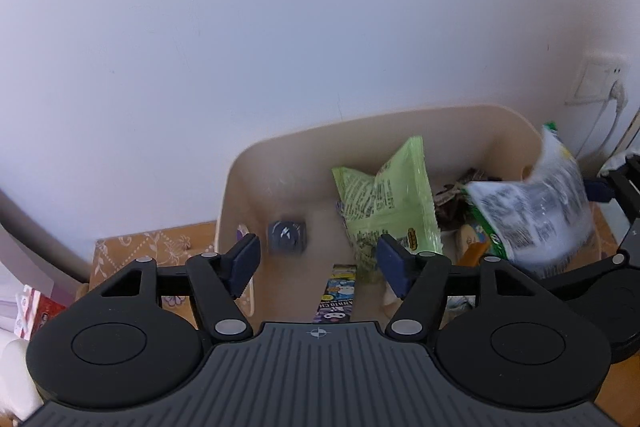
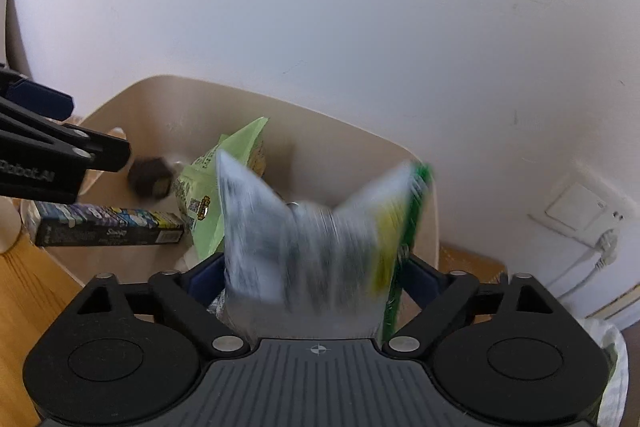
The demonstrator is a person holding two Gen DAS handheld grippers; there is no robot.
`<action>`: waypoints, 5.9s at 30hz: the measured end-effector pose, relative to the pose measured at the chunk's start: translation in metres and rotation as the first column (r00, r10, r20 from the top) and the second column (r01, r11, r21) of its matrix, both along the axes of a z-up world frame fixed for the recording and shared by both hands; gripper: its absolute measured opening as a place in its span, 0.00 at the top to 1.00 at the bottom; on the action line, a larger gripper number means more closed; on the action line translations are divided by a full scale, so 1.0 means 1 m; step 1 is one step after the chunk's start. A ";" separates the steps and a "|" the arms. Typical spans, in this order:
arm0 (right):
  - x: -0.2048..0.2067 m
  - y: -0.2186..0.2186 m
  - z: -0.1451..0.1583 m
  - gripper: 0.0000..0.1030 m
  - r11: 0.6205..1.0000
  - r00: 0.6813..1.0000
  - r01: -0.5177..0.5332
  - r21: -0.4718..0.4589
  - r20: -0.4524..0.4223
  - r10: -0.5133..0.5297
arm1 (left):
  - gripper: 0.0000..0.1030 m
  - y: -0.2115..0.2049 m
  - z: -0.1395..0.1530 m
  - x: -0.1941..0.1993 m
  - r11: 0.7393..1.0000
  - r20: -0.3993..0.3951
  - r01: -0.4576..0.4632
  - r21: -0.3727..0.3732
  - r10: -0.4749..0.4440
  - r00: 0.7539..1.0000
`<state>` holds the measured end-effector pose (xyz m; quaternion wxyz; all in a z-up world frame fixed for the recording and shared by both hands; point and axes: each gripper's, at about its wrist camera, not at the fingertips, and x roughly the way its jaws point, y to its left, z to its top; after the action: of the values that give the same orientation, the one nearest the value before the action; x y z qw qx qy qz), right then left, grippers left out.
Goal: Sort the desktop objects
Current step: 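Carry the snack bag and black box to the beige basket and release them, then move both tools back toward the plush toy and bread packet, then grasp the white bread packet with the left tool while the right tool grasps the plush toy, then carry the bread packet and plush toy to the beige basket and release them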
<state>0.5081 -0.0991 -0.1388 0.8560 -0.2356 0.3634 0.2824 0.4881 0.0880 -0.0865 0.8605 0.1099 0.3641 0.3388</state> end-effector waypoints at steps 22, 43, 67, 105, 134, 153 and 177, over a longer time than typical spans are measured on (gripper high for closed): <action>-0.078 -0.074 0.038 0.00 0.997 0.999 -0.020 0.073 0.029 0.018 | 0.30 -0.055 0.015 -0.085 0.996 0.059 0.084 -0.001 -0.084 0.995; -0.137 -0.112 -0.036 0.00 0.994 0.964 -0.025 0.108 -0.261 0.053 | 0.29 -0.096 -0.104 -0.125 0.973 -0.246 0.167 -0.158 -0.203 0.948; -0.125 -0.094 -0.093 0.39 0.994 0.889 0.014 0.109 -0.456 0.037 | 0.30 -0.075 -0.180 -0.111 0.942 -0.387 0.131 -0.308 -0.250 0.888; -0.188 -0.139 -0.017 0.59 0.982 0.947 -0.133 0.131 -0.274 0.165 | 0.66 -0.089 -0.118 -0.160 0.940 -0.231 0.250 -0.233 -0.303 0.924; -0.081 -0.124 0.084 0.58 0.975 0.991 -0.134 0.175 0.003 0.135 | 0.66 -0.078 0.009 -0.109 0.929 -0.156 0.371 0.011 -0.365 0.918; 0.003 -0.026 0.042 0.58 0.993 0.997 -0.074 0.095 0.031 0.071 | 0.66 -0.040 0.015 -0.005 0.965 -0.038 0.251 0.071 -0.249 0.968; -0.020 -0.048 0.036 0.14 0.986 0.993 -0.043 0.160 0.116 0.025 | 0.39 -0.037 0.001 -0.021 0.980 -0.026 0.197 0.012 -0.196 0.980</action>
<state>0.4882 -0.1467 -0.1024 0.8866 -0.1871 0.2860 0.3118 0.4673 0.0512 -0.0853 0.8844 0.1557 0.3597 0.2535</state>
